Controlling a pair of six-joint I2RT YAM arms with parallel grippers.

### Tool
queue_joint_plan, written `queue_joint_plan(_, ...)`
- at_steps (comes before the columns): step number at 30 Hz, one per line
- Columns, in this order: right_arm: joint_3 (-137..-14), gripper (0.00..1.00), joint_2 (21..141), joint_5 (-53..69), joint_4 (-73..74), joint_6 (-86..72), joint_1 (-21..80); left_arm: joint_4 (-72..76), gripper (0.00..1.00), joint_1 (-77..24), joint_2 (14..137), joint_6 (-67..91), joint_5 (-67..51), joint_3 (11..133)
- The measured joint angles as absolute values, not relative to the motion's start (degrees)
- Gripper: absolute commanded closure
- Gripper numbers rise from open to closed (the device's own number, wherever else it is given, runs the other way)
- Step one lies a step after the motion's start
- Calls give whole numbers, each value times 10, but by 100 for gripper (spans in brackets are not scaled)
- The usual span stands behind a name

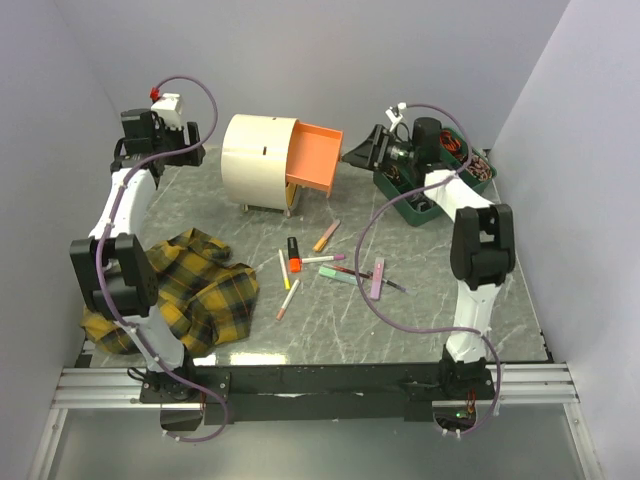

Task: Sort the stationery into containers
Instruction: Open the drawer in the storage box, then pick up the pen from the center of the board.

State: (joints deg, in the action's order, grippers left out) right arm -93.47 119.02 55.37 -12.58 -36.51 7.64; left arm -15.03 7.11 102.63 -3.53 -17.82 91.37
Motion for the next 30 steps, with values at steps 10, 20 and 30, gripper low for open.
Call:
queue_joint_plan(10,-738,0,955,518,-18,-209,34,-197,1,48,794,-29,-198,750)
queue_joint_plan(20,-540,0,797,397,66,79,124,-250,1,-53,707,74,-213,578)
queue_joint_plan(30,-523,0,766,239,189,15,142,-256,1,-51,726,104,-213,571)
